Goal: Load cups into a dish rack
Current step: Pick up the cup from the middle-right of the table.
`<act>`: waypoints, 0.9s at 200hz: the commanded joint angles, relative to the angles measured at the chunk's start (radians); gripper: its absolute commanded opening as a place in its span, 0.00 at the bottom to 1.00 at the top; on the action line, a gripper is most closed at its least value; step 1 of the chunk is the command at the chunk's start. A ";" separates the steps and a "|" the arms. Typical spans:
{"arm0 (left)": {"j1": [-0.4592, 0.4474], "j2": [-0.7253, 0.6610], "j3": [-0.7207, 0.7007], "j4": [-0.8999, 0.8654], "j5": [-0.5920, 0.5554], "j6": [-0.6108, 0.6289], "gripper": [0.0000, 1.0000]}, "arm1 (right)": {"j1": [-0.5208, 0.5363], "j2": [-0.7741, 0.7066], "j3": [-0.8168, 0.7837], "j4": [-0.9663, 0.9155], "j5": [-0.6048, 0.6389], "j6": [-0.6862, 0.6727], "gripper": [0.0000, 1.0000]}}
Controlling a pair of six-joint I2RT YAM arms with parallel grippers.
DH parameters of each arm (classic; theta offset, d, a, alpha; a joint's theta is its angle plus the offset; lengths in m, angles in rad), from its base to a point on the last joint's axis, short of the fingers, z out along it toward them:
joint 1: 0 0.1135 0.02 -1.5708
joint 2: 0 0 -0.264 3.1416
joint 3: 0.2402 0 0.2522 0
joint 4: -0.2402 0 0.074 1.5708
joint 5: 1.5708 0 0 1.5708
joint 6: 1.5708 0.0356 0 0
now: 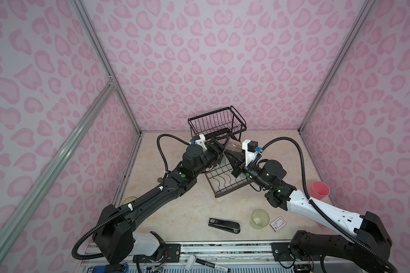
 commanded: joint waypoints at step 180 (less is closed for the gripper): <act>0.032 -0.046 -0.044 -0.003 -0.127 0.221 0.62 | -0.045 -0.033 -0.058 -0.078 -0.008 0.081 0.28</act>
